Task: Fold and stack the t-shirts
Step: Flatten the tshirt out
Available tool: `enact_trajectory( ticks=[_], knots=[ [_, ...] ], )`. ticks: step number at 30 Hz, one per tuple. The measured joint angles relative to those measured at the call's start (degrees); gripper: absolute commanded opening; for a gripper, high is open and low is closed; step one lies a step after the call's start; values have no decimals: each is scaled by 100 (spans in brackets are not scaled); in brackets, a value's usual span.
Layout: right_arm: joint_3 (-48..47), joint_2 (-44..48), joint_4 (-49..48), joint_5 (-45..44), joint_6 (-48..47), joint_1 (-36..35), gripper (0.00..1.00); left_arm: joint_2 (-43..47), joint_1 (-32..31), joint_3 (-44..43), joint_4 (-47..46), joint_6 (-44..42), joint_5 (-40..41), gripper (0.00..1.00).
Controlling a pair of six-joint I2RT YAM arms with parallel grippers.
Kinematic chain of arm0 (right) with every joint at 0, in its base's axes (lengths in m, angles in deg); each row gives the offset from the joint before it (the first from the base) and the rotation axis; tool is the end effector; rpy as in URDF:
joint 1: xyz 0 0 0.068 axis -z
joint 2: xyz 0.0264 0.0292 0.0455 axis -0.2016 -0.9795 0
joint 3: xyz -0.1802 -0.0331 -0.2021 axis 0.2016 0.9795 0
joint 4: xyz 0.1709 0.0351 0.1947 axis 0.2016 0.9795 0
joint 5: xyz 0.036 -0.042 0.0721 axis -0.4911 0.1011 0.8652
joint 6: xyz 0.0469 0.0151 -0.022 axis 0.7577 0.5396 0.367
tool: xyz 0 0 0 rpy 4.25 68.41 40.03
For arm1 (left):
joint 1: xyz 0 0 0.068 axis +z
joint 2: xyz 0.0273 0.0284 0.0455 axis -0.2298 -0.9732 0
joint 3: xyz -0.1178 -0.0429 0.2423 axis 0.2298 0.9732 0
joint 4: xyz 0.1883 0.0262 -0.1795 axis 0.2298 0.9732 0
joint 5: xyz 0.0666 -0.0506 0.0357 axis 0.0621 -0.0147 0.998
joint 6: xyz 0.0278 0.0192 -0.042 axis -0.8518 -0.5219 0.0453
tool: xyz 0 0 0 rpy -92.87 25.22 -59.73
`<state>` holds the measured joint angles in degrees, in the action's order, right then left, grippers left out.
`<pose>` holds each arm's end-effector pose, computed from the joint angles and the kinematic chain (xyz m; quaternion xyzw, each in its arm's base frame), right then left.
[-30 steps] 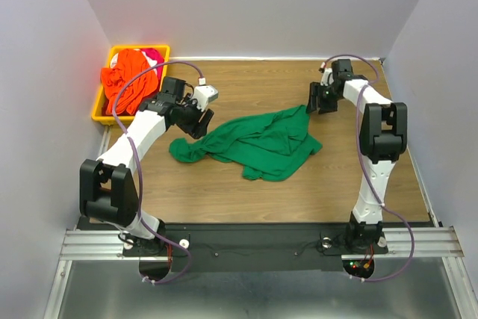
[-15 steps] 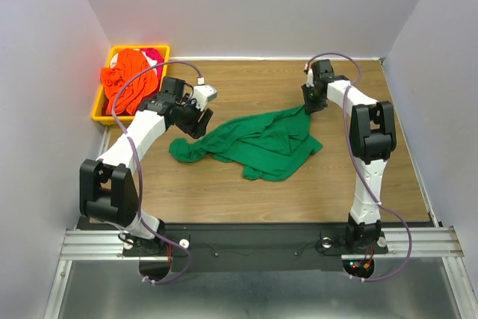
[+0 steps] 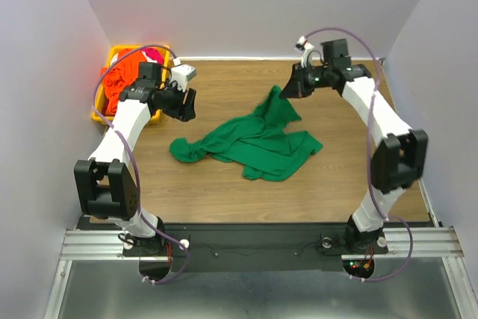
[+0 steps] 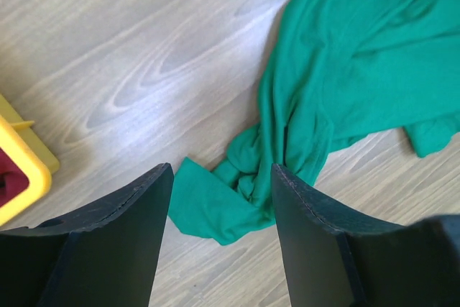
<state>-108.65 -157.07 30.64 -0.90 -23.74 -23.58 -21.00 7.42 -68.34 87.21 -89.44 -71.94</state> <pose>0.4016 0.1095 0.2993 -0.2199 0.8554 0.3669 0.2920 0.3344 -0.0508 0.3132 0.3060 0.8442 -0.1599 0.4101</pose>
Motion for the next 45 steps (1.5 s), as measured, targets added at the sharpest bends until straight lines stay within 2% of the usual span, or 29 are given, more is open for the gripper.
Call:
enact_trajectory(
  ticks=[4,7,10,13,15,16,17,18,21,26,28,33,39,45],
  knots=[
    [46,1375,-85,887,-24,-437,1,-39,70,-321,144,66,-162,67],
    [490,2205,-50,1384,-308,-1434,1,-39,140,-472,249,118,-293,67],
    [1029,2441,164,1810,-592,-2430,1,-39,188,-487,334,144,-343,67],
    [1532,2253,555,1572,-1056,-3407,32,-37,216,-439,415,146,-380,67],
    [1683,2015,761,1196,-1285,-3928,41,-35,219,-330,439,142,-391,68],
    [1694,1919,835,1073,-1340,-4133,41,-35,219,-278,470,140,-391,69],
    [1676,1836,916,894,-1362,-4234,53,-26,219,-149,463,118,-378,70],
    [1646,1773,977,660,-1394,-4238,59,-26,219,-83,507,105,-378,70],
    [1552,1738,1025,382,-1447,-3580,59,-4,219,304,496,46,-236,71],
    [1412,1478,739,-577,-1471,-1217,53,4,212,822,457,-13,225,71],
    [1486,1311,647,-1056,-1469,-872,53,4,186,999,365,-13,407,71],
    [1681,654,402,-2221,-1449,-839,54,-11,168,1440,192,35,874,71],
    [1655,-162,72,-2949,-1416,-887,55,-243,131,1539,44,136,1268,68],
    [1655,-426,-133,-3560,-1438,-887,55,-551,105,1550,-92,201,1443,62]
  ],
)
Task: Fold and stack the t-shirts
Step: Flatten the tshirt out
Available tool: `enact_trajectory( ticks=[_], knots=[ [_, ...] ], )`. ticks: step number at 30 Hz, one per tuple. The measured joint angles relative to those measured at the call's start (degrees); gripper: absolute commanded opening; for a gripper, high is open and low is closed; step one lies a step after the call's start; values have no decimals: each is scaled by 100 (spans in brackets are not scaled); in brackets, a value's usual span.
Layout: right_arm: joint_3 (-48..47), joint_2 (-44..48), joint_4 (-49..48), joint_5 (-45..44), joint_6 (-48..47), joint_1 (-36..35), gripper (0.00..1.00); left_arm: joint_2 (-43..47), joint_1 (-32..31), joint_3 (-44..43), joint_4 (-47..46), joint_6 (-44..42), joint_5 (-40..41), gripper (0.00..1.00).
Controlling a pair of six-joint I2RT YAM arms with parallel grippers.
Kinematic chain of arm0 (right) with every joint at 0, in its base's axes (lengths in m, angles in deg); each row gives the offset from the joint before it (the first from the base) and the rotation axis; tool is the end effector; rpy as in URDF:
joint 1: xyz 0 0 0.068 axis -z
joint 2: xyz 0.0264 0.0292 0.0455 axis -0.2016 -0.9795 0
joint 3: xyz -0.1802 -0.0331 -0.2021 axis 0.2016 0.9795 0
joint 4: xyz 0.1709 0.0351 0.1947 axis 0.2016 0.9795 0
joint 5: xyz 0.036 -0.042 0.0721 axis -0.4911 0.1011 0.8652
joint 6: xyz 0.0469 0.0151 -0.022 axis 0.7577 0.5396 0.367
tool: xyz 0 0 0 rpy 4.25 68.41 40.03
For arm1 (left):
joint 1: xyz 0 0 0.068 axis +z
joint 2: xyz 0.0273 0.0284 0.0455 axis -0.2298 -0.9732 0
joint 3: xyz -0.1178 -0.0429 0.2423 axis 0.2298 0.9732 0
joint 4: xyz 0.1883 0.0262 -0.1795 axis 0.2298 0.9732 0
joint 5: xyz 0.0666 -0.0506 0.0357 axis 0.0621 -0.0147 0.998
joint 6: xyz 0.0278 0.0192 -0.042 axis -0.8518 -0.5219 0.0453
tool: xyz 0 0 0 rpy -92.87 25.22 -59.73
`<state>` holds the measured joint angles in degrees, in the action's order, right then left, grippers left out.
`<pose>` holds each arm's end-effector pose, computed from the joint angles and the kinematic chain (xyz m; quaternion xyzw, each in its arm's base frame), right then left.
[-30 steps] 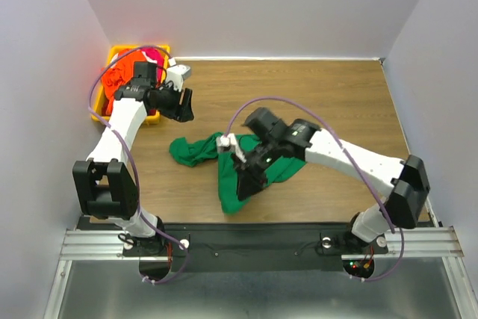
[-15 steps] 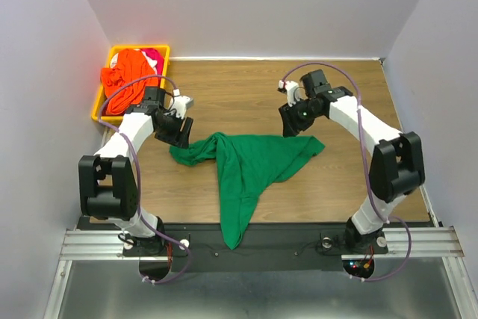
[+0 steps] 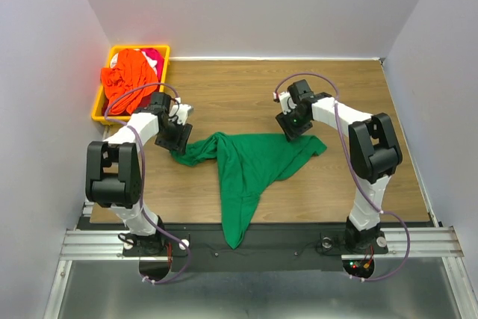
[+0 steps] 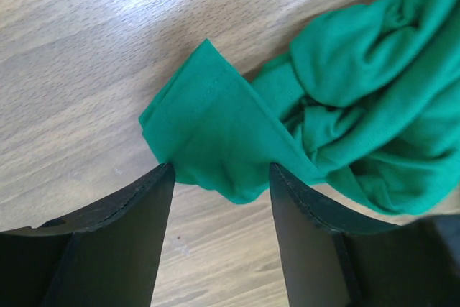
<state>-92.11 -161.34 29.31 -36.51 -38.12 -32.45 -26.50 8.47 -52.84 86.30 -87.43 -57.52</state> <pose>0.3679 0.1443 0.1767 -0.3108 0.9304 0.0647 0.1835 0.3194 -0.0349 0.1975 0.2336 0.9393 -0.0774 0.2392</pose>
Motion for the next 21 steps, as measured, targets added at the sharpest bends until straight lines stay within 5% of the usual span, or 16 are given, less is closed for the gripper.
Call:
enact_trajectory(
  ticks=[2,3,5,8,13,19,21],
  knots=[
    [0,0,-83,-125,-28,9,58,-96,0,0,-24,22,4,57],
    [0,0,-92,-164,-44,11,74,-155,0,0,-35,26,7,54],
    [2,2,-109,-271,-120,35,91,-227,0,0,-63,46,17,51],
    [22,37,-166,-382,-227,140,92,-352,0,-9,-109,79,31,41],
    [111,197,-219,-479,-442,313,75,-577,2,-181,-105,140,24,37],
    [407,214,-247,-376,-667,358,58,-699,0,-533,-72,219,-129,67],
    [413,212,-243,-293,-750,361,45,-699,2,-632,-50,260,-214,75]
  ],
)
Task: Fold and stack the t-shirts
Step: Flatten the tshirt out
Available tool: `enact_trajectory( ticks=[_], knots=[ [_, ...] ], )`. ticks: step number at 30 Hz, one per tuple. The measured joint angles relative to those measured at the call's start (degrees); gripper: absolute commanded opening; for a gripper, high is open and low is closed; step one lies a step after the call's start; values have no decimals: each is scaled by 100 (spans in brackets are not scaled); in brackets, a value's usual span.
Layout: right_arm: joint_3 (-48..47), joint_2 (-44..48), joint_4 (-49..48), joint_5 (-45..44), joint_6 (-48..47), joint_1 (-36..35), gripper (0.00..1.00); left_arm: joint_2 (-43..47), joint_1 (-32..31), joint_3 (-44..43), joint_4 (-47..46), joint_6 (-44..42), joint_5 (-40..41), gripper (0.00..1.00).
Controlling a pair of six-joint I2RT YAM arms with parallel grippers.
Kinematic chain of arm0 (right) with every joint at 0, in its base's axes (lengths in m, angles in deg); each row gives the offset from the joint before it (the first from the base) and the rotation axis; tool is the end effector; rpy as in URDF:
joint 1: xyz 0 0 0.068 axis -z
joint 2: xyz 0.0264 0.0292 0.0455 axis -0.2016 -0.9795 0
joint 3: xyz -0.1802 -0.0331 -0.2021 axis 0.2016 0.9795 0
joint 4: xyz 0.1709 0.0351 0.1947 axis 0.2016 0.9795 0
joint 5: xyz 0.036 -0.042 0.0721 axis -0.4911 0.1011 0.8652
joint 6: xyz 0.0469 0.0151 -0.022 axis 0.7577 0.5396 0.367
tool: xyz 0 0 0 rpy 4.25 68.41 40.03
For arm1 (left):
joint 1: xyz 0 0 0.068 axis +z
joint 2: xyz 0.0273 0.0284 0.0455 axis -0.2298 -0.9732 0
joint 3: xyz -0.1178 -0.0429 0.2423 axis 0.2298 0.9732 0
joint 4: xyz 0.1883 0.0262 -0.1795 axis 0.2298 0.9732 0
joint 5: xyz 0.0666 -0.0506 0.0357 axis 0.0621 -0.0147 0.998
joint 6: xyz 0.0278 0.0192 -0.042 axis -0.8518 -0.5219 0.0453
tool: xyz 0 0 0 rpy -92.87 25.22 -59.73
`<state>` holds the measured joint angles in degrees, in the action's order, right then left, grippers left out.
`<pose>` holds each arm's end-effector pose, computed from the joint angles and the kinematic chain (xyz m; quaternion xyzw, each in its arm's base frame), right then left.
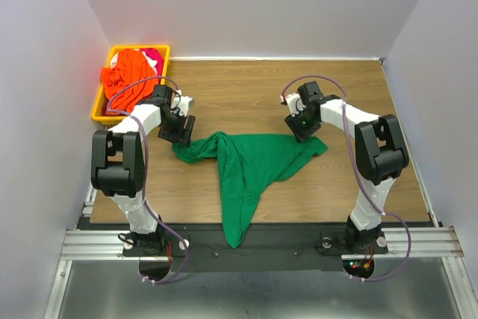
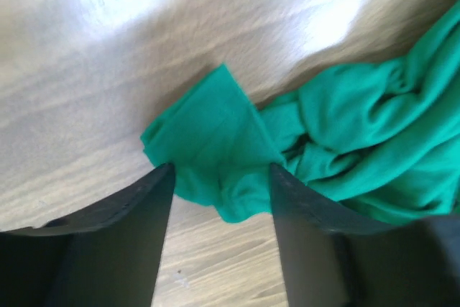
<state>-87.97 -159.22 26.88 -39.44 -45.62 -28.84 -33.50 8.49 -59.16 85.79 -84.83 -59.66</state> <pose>0.3660 0.1157 0.1719 -0.3379 0.9212 0.0214 0.1915 0.3498 -0.0386 0.1911 0.2156 0.9418 -0.1009 0.2374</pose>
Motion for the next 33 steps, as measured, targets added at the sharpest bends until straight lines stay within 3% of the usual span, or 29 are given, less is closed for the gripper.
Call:
enact_trajectory(
  ticks=[1,2,4,5,8,9,12,17,21,24,27,28,29,30,31,33],
  knots=[
    [0,-2,9,37,-17,0,38,0,0,-35,0,15,-55,75],
    [0,-11,11,72,-35,4,20,0,-2,-57,11,28,-107,75],
    [-7,-31,35,175,-61,37,1,0,-2,-90,35,59,-225,74],
    [-31,-39,68,219,-87,44,1,0,-2,-90,42,74,-278,71],
    [-256,-133,238,299,-94,144,1,-42,-2,-114,76,131,-411,45],
    [-391,-166,330,337,-98,223,1,-103,-2,-149,76,146,-444,28],
    [-901,-170,603,474,-101,461,0,-435,-2,-382,72,164,-518,0],
    [-1860,273,1204,1073,-378,699,1,-732,0,-1163,273,151,-608,0],
    [-1910,1539,1996,1845,-960,365,1,-697,0,-1862,262,131,-717,0],
    [-704,2942,2048,1987,-1239,-802,1,-553,2,-1919,232,98,-778,0],
    [914,3919,2310,2072,-1320,-2699,1,-343,7,-1672,181,55,-807,0],
    [1143,3971,2426,2083,-1327,-2841,8,-273,13,-1545,170,37,-809,0],
    [1552,3982,2610,2081,-1381,-3036,29,-208,31,-1412,166,13,-807,0],
    [1873,3840,2841,2039,-1443,-3038,41,-155,42,-1287,162,-11,-807,0],
    [1974,3751,2931,1952,-1456,-3040,62,-101,63,-1143,166,-37,-800,0],
    [2166,3368,3261,1749,-1513,-2975,72,-63,107,-988,192,-66,-787,0]
  ],
)
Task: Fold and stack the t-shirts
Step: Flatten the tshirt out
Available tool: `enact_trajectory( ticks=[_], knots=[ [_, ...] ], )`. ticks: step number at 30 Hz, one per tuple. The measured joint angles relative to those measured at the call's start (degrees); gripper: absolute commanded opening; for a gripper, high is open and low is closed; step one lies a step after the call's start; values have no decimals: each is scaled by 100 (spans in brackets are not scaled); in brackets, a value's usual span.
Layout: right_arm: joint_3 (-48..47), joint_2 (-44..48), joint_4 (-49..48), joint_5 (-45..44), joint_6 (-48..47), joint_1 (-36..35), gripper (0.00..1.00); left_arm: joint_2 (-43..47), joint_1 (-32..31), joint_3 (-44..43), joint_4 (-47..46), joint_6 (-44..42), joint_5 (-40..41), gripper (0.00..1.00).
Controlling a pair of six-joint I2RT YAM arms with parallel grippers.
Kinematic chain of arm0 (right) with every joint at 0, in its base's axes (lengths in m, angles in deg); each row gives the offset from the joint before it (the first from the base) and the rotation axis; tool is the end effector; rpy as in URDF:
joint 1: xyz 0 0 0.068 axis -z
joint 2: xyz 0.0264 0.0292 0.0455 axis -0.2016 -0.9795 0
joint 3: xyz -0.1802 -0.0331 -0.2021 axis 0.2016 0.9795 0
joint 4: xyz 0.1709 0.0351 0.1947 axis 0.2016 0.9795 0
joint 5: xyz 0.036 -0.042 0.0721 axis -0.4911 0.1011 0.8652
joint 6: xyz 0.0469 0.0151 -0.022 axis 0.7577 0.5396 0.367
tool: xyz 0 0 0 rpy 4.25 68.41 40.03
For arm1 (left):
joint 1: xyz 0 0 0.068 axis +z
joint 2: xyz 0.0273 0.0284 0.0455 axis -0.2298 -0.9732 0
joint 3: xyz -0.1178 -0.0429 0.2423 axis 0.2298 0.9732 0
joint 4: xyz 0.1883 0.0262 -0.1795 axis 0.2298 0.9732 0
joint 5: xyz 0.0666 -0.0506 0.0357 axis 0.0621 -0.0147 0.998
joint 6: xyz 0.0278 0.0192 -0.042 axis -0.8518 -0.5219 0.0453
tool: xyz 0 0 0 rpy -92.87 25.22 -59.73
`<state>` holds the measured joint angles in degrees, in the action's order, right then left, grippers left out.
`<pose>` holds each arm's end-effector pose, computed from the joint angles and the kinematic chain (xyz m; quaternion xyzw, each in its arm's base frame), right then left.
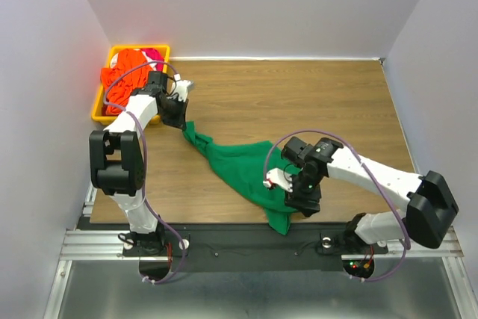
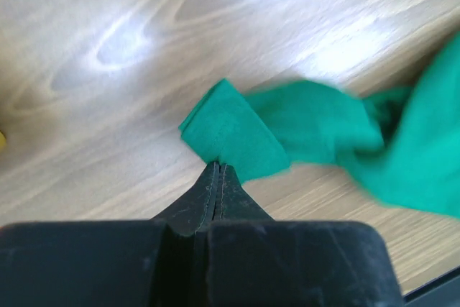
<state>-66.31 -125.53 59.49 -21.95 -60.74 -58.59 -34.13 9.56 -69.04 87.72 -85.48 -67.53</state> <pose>0.1312 0.1593 0.2238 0.6625 -0.7264 -0.1825 0.0032 0.3747 -0.0383 0.2381 0.2341 0.9107 -0.1523 0.3043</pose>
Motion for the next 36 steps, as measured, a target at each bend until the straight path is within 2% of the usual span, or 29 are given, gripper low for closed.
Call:
enact_trajectory(
  ticks=[4,5,7,13,15,17,23,31,34,35,36],
  knots=[
    [-562,44,107,-98,98,254,67,0,55,157,13,-37,33,0],
    [-951,9,59,-37,192,538,62,0,66,160,13,-42,33,0],
    [-1480,-146,-173,105,382,1038,61,0,74,157,-4,-44,31,0],
    [-2326,-1346,-811,717,1165,2695,60,0,74,157,-15,-85,31,0],
    [-2490,-1725,-949,804,1427,2931,63,0,74,157,-22,-85,31,0],
    [-2627,-2199,-1174,960,1687,3049,65,0,74,157,-26,-85,26,0],
    [-2577,-2796,-1443,1283,2020,3001,69,0,74,157,-26,-85,28,0],
    [-2398,-3287,-1722,1777,2387,3012,67,0,74,157,-31,-87,26,0],
    [-2396,-3447,-1762,2015,2461,3012,57,0,74,157,-33,-87,26,0],
    [-2396,-3471,-1784,2081,2500,3012,43,0,74,157,-31,-87,26,0],
    [-2396,-3480,-1794,2122,2531,3012,37,0,74,157,-33,-87,26,0]
  ],
)
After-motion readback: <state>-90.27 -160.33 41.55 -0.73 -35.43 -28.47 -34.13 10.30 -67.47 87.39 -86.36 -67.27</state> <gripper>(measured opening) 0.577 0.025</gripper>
